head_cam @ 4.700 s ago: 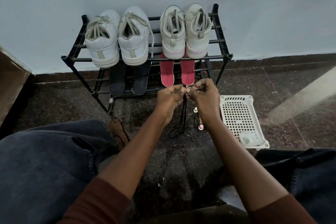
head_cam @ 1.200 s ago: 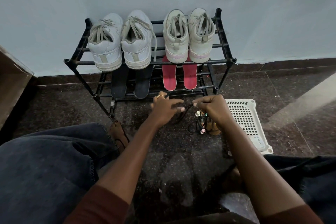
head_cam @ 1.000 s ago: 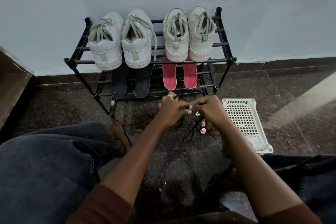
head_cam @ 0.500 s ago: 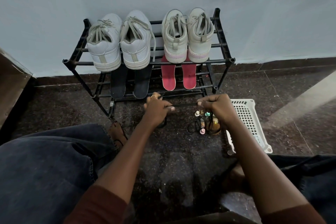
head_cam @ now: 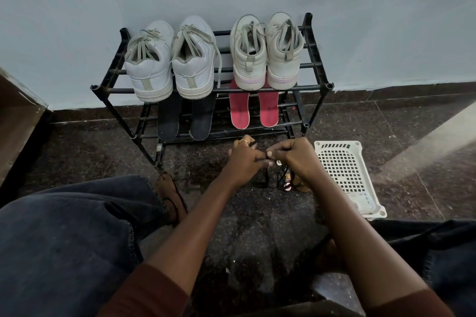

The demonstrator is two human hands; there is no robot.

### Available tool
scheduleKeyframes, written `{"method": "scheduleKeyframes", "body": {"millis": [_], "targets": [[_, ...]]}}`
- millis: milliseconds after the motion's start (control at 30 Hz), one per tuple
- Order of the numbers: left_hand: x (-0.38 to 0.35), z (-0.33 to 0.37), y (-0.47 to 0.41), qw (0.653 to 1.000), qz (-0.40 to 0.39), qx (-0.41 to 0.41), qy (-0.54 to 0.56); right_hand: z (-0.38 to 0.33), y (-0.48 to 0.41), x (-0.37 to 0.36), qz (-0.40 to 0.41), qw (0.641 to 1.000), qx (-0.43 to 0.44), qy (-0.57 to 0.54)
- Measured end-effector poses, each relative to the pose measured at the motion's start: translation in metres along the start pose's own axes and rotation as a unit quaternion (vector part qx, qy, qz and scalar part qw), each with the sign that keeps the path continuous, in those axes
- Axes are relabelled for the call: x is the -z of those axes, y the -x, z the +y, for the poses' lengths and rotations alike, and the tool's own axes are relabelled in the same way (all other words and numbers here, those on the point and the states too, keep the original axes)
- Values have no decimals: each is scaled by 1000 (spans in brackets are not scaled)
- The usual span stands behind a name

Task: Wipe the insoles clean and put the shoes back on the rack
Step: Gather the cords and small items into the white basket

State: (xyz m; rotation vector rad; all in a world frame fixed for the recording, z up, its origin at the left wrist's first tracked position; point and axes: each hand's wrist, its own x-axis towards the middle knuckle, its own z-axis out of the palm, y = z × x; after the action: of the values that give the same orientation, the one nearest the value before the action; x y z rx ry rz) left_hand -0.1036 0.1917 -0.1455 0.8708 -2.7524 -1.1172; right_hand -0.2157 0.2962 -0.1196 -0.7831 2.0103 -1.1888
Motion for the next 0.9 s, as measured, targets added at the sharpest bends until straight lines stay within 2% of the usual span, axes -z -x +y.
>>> {"method": "scheduleKeyframes", "body": {"millis": [200, 333, 467, 767, 900], "targets": [[7, -11, -5, 999, 34, 39, -7, 3, -2, 10, 18, 999, -19, -26], [14, -25, -7, 996, 48, 72, 25, 5, -3, 18, 31, 998, -31, -49], [17, -28, -7, 995, 50, 83, 1, 5, -4, 21, 40, 998, -34, -47], [6, -1, 1, 1000, -1, -3, 3, -2, 1, 4, 10, 1000, -3, -14], [3, -2, 2, 1000, -1, -11, 11, -2, 2, 2, -7, 1000, -4, -4]]}}
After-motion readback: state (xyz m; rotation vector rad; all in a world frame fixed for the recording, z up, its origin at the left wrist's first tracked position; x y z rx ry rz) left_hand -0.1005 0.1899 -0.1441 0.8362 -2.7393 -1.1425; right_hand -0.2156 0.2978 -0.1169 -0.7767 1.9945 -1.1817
